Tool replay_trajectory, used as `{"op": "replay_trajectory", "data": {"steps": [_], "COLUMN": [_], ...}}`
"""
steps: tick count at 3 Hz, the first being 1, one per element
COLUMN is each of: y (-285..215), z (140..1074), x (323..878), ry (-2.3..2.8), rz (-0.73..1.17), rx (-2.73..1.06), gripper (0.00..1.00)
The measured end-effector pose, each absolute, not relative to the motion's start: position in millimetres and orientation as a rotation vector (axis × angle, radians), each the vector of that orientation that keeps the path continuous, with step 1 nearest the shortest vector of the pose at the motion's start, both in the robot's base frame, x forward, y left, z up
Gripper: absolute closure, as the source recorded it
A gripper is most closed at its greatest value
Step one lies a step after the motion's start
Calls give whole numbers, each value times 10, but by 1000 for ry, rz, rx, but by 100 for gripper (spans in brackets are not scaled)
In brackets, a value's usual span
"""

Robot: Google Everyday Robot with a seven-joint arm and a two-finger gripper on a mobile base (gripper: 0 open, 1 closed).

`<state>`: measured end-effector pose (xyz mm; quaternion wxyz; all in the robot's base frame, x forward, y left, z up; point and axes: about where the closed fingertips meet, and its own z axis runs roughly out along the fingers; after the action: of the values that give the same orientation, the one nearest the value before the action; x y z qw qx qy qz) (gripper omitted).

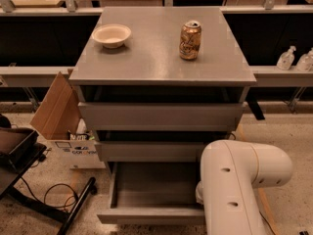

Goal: Open bottom drawer

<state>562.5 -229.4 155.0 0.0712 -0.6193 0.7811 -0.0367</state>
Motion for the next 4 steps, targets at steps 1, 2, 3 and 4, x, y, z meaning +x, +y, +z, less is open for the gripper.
{"op": "replay_trajectory", "data": {"steps": [1,2,3,4], "y": [-2291,-2332,-2379,-2376], "z": [1540,1422,1378,1374], "x": [5643,5342,5011,5009], "ry": [2342,2440,2544,2545], "rz": [-110,-43,18,19], "rx": [-1867,-1830,-1787,-1787], "gripper": [100,100,100,98]}}
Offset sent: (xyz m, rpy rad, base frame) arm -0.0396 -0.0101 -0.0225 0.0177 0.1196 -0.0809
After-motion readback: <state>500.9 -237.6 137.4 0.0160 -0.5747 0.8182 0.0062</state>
